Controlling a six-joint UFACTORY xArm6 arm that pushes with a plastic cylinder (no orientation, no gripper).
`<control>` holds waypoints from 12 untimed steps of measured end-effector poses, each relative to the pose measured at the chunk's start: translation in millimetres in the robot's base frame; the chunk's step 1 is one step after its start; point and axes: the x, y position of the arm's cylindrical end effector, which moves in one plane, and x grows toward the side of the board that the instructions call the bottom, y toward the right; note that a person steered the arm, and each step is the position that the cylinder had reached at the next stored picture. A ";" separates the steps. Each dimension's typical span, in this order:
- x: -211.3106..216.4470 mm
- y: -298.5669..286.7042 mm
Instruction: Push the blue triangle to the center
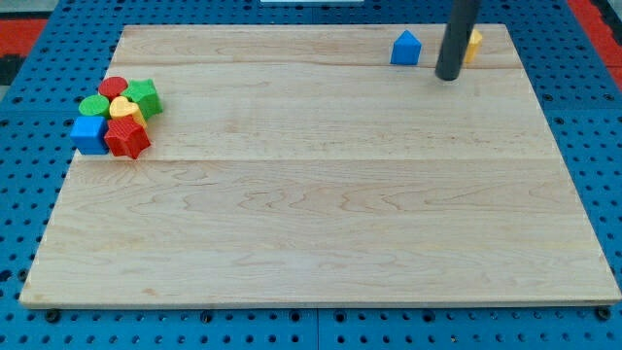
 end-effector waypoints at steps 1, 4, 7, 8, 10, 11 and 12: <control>-29.8 -11.0; -31.5 -106.2; -70.3 -122.4; -24.3 -151.4; 45.4 -167.0; 6.7 -149.9; -19.3 -146.9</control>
